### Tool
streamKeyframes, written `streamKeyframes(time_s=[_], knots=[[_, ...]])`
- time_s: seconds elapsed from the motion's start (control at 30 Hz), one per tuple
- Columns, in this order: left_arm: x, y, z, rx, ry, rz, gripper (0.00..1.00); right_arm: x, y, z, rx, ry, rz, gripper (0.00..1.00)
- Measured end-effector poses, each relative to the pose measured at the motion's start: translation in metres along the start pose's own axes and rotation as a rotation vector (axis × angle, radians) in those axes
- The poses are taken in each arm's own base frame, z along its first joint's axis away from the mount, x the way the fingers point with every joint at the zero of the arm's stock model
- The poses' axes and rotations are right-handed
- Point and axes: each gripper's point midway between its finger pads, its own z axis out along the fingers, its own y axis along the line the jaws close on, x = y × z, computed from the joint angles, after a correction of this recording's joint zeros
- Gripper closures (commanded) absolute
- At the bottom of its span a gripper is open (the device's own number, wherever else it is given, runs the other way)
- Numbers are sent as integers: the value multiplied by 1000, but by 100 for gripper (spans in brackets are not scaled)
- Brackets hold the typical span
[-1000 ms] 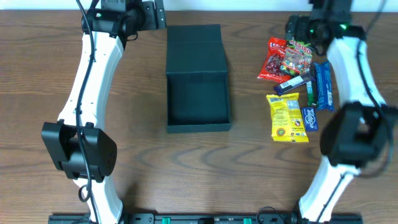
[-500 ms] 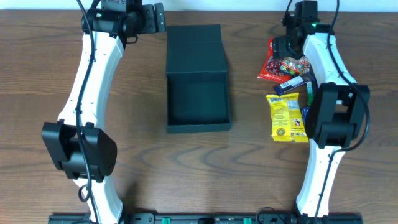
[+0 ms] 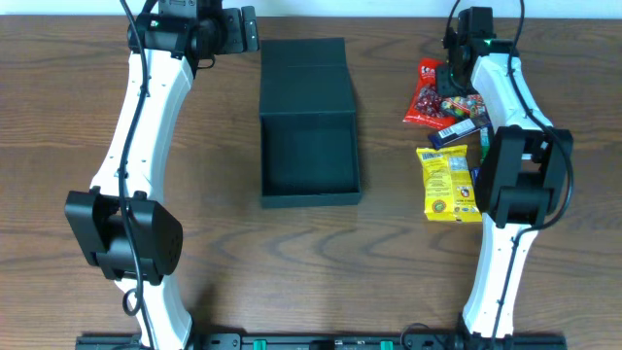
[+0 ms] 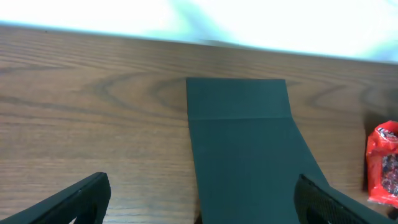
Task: Pack container
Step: 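Reach the right gripper to the snack pile and grasp the Haribo bag, then carry the Haribo bag into the box and release it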
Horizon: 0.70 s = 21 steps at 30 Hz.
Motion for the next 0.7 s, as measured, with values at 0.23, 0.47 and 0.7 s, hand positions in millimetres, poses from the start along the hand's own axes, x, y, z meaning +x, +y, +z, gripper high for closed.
streamKeyframes(time_s=[0.23, 0.47, 0.7], knots=[[0, 0, 0, 0, 0, 0, 5, -1, -4, -1, 11, -2, 5, 99], [0, 1, 0, -5, -1, 0, 5, -16, -6, -12, 13, -39, 16, 99], [0, 2, 0, -12, -2, 0, 5, -58, 20, -69, -49, -183, -6, 99]])
